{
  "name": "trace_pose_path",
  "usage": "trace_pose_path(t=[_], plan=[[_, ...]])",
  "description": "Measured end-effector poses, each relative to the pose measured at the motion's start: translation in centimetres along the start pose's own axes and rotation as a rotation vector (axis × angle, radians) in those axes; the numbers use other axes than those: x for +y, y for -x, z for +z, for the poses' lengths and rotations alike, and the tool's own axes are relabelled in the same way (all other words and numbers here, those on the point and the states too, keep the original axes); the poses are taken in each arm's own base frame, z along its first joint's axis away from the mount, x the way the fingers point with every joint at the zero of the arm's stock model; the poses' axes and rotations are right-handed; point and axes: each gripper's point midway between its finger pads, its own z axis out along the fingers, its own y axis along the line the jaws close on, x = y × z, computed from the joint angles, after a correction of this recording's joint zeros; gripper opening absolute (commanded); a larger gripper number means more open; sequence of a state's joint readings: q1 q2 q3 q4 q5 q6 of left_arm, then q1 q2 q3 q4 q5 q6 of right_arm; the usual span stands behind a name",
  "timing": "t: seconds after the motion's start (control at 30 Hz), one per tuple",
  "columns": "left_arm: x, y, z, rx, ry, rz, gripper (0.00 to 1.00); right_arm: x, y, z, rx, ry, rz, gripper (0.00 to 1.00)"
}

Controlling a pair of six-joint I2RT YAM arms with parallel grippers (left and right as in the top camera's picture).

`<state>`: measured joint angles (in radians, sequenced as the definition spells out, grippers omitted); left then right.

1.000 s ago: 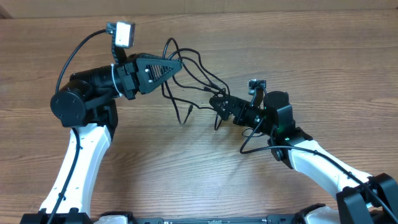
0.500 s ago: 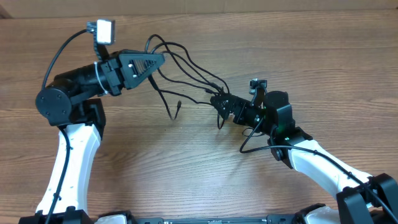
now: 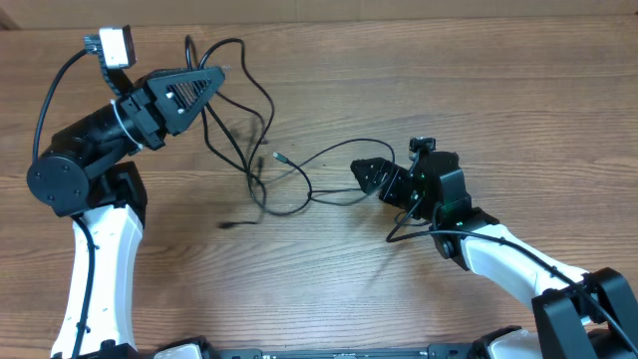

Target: Untangle cables

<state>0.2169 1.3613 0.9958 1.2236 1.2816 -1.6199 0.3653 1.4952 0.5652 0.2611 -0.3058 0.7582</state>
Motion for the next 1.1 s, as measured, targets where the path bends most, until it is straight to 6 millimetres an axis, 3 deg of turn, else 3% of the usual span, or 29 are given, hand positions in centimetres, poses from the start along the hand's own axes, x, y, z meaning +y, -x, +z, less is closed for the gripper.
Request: trace_pose_path(t=[0.43, 0.57, 0.77, 0.97, 1.03, 1.1], plan=[[0.1, 0.2, -0.2, -0.006, 0.007, 0.038, 0.04, -0.1, 0.1, 0.0, -0.004, -0.005, 0.001, 1.00], [1.2, 0.5, -0.7, -0.014, 0.039, 0.043, 0.04, -0.1, 0.0, 0.0, -0.002, -0.007, 0.002, 1.00], [5.3, -1.0, -1.1, 0.043, 0.137, -0.100, 0.04, -0.6, -0.6, 0.0, 0.024, -0.024, 0.012, 1.00], [9.7, -4.3, -2.2, 0.093, 0.245, -0.238, 0.05, -3.9, -2.5, -0.7, 0.126, -0.164, 0.090, 1.00], [11.4, -5.8, -2.8, 0.102, 0.309, -0.267, 0.16, -4.9, -2.4, -1.2, 0.144, -0.215, 0.118, 1.00], [12.7, -6.8, -3.5, 0.104, 0.380, -0.282, 0.35, -5.6, -2.1, -1.7, 0.154, -0.256, 0.135, 1.00]])
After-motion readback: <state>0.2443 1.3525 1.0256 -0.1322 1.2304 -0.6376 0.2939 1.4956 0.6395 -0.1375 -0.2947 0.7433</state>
